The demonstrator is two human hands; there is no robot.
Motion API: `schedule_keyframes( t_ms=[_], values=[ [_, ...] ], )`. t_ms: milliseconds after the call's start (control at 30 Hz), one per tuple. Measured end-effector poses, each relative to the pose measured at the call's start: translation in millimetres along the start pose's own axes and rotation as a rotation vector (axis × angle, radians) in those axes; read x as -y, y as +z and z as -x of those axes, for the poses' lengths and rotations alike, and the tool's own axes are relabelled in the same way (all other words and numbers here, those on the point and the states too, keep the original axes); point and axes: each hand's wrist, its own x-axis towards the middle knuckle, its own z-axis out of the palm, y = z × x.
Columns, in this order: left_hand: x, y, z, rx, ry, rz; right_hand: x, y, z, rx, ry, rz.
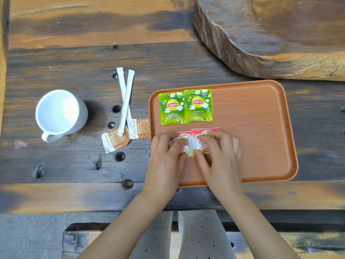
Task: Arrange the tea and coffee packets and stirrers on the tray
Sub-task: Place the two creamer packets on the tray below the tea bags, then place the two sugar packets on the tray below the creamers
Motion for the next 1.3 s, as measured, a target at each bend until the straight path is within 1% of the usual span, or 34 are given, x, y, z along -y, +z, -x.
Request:
schedule_keyframes(
  t_ms=[433, 567, 633, 700, 767, 833, 933, 1000, 1067, 1200, 1300],
  values=[
    [2.5, -1.2, -2.3, -0.011, 0.015, 0.011, 1.5, -4.4, -2.2, 0.055, 0.003, 0.031],
    [6.6, -10.5, -4.1, -0.007, 0.071, 0.027, 3.3, -8.5, -4.1, 0.04, 0.004, 0.03],
    [14.3, -24.9, -5.5, -0.076, 0.024, 0.085, 10.4, -12.6, -6.4, 0.004, 0.008, 0.007],
    [29.5, -40.3, -3.9, -0.182, -0.037, 0.098, 24.7, -13.8, -12.4, -0.015, -0.01, -0.015],
    [50.8, -52.7, 1.3, -0.279, -0.137, 0.064, 45.6, -9.5, -21.7, -0.011, -0.083, -0.01],
    [72.7, -61.3, 7.9, -0.341, -0.269, -0.002, 68.2, -0.1, -33.3, -0.001, -0.199, 0.025],
    [97.1, -66.8, 13.6, -0.306, -0.397, -0.137, 96.5, 17.5, -52.8, 0.048, -0.315, 0.15],
    [103.1, -67.2, 12.6, -0.259, -0.453, -0.149, 106.8, 31.1, -63.7, 0.095, -0.345, 0.29],
    [104.0, -66.7, 10.5, -0.244, -0.456, -0.135, 111.1, 43.1, -70.4, 0.128, -0.349, 0.404],
    [104.2, -67.9, 6.9, -0.264, -0.459, -0.027, 111.4, 53.9, -73.2, 0.128, -0.342, 0.452],
    [104.7, -71.0, 5.2, -0.277, -0.492, 0.125, 113.8, 56.0, -72.8, 0.127, -0.366, 0.432]
  ],
)
